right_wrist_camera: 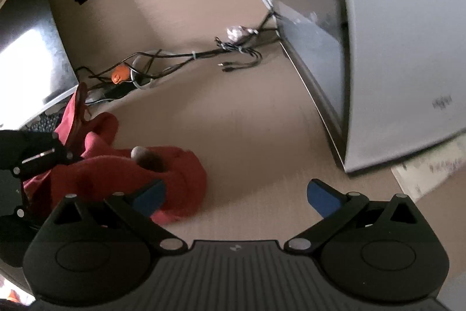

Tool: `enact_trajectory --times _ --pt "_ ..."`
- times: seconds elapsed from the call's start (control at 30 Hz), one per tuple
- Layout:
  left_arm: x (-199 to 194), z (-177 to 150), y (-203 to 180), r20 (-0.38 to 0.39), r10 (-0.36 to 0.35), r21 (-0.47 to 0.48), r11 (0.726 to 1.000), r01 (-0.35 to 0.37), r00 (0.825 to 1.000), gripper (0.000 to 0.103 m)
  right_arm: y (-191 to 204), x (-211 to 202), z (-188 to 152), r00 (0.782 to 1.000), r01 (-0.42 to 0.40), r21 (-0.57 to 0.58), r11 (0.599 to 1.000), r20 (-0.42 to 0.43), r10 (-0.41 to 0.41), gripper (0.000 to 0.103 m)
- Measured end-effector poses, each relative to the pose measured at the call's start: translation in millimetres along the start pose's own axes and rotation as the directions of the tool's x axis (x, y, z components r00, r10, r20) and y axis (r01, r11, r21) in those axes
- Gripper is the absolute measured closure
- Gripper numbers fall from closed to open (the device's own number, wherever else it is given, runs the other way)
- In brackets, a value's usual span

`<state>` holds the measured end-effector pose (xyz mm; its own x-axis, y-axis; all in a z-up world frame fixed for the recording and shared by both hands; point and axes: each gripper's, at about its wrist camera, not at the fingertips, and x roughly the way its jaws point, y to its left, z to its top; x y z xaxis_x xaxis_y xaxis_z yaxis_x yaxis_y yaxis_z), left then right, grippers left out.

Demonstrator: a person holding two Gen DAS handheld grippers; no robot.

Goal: Fold clothes

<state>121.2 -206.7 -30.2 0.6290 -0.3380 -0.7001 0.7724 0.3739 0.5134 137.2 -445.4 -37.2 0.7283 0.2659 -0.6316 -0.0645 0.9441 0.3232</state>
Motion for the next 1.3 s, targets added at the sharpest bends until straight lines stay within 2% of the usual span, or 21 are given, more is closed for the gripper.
enact_trajectory --times 0.1,0.17,0.23,0.27,0.37,0.43,0.53,0.63,0.7,0.8,0.9,0.97,1.07,1.13,1.17,1.2,1.23,1.3 --pt "-3 1 0 0.008 -0.02 -0.004 1.0 0.02 1.0 0.062 -15 0 -3 0.991 -0.125 0.178 0.976 -0.022 0.131 0.002" --pt "-3 3 3 0.008 -0.015 -0.016 1.0 0.015 1.0 0.067 -21 2 -3 0.973 -0.218 0.295 0.93 -0.014 0.232 0.015" --pt "-5 6 9 0.011 -0.005 -0.054 0.999 0.005 1.0 0.071 -20 8 -2 0.946 -0.298 0.378 0.877 -0.004 0.323 0.034" --pt "-7 7 13 0.012 0.001 -0.074 0.997 0.0 1.0 0.072 -18 13 0 0.937 -0.319 0.396 0.861 -0.006 0.349 0.035" --pt "-13 9 21 0.014 0.007 -0.13 0.992 -0.005 1.0 0.073 -11 32 4 0.907 -0.366 0.456 0.812 -0.02 0.42 0.033" --pt "-15 9 21 0.01 0.009 -0.14 0.99 -0.007 1.0 0.073 -9 48 4 0.897 -0.362 0.506 0.783 -0.041 0.441 0.021" --pt "-14 9 22 0.0 -0.003 -0.164 0.987 0.003 1.0 0.074 -12 68 4 0.88 -0.36 0.57 0.739 -0.055 0.471 0.012" --pt "-13 8 24 -0.001 -0.022 -0.211 0.977 0.022 1.0 0.074 -13 82 6 0.859 -0.381 0.602 0.702 -0.049 0.509 0.014" --pt "-12 7 28 0.008 -0.017 -0.252 0.968 0.019 1.0 0.074 -4 82 16 0.856 -0.406 0.573 0.712 -0.033 0.516 0.018" --pt "-14 5 38 0.043 0.009 -0.326 0.945 0.005 0.999 0.074 18 73 44 0.847 -0.467 0.497 0.731 0.015 0.531 0.018" --pt "-33 0 64 0.13 0.071 -0.421 0.907 -0.01 0.989 0.074 60 61 77 0.831 -0.532 0.378 0.758 0.064 0.552 0.018" --pt "-55 -12 89 0.188 0.128 -0.487 0.873 -0.021 0.974 0.074 103 57 95 0.816 -0.57 0.276 0.774 0.079 0.572 0.017" --pt "-93 -47 129 0.245 0.207 -0.585 0.811 -0.026 0.947 0.074 183 69 106 0.776 -0.627 0.163 0.762 0.049 0.628 0.015" --pt "-120 -85 149 0.234 0.264 -0.65 0.758 -0.051 0.935 0.074 237 79 112 0.747 -0.663 0.089 0.743 0.016 0.665 0.012" --pt "-131 -106 154 0.225 0.281 -0.676 0.735 -0.058 0.933 0.072 263 93 107 0.729 -0.682 0.062 0.729 -0.026 0.684 0.012" --pt "-141 -126 159 0.215 0.294 -0.7 0.711 -0.064 0.931 0.068 287 109 101 0.721 -0.688 0.045 0.724 -0.072 0.689 0.012" --pt "-149 -154 162 0.194 0.298 -0.73 0.68 -0.066 0.935 0.066 309 126 93 0.721 -0.683 0.045 0.729 -0.124 0.682 0.012" --pt "-154 -208 167 0.144 0.255 -0.806 0.591 -0.037 0.956 0.061 342 151 80 0.726 -0.664 0.042 0.746 -0.201 0.658 0.012"
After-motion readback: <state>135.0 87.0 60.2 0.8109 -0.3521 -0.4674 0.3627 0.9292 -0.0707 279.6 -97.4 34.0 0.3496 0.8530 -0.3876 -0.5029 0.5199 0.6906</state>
